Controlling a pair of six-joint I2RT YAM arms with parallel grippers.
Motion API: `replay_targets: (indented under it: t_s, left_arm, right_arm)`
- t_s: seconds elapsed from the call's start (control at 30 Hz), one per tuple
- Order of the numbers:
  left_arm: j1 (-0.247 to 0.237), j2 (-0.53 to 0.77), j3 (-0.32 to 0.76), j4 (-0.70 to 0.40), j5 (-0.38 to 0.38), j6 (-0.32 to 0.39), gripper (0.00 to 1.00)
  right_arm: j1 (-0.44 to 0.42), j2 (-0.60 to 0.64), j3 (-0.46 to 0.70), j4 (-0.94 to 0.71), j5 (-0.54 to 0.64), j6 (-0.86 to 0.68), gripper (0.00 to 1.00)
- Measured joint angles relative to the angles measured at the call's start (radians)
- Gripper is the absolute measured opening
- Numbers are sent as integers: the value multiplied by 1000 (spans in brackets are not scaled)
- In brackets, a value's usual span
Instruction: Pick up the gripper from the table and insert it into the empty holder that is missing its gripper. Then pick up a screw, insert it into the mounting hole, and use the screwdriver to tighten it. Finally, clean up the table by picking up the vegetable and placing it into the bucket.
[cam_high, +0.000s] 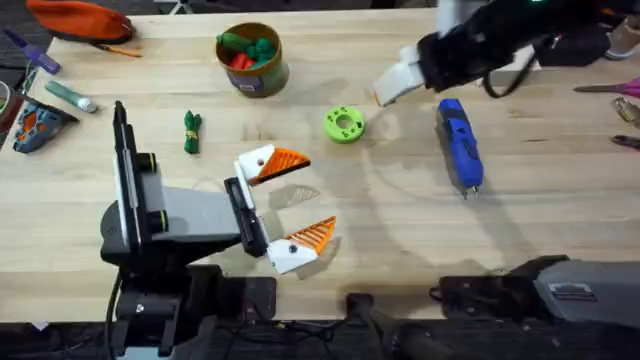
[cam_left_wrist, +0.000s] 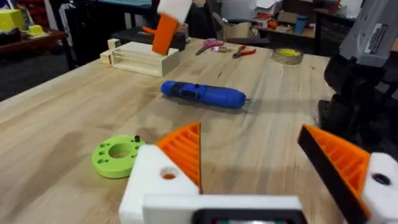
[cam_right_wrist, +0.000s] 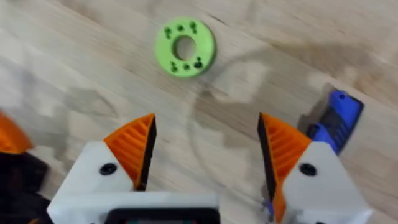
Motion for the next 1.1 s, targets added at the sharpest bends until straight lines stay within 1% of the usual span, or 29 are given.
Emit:
replay_targets:
  t_s: [0.1,0.2,0.3,0.4,0.6,0.63,0.73,1.0,1.1]
  left_arm:
    - [0,0,0,0,0,0,987]
    - [0,0,0,0,0,0,987]
    - [0,0,0,0,0,0,987]
    - [0,0,0,0,0,0,988]
    - [0,0,0,0,0,0,987]
    - [0,0,0,0,0,0,987]
    - [0,0,0,0,0,0,987]
    - [0,0,0,0,0,0,986]
    - [0,0,0,0,0,0,987]
  right_arm:
    - [43,77,45,-49,93,-36,862]
    - [76,161,119,-119,151,-72,844]
    - [108,242,204,-159,185,-100,841]
    - [138,296,253,-154,204,-123,841]
    - [186,361,262,-148,213,-147,837]
    - [190,374,262,-147,213,-150,822]
    - [192,417,262,-137,214,-151,769]
    - [192,487,262,-90,214,-147,757]
    - [192,508,262,-74,214,-140,713]
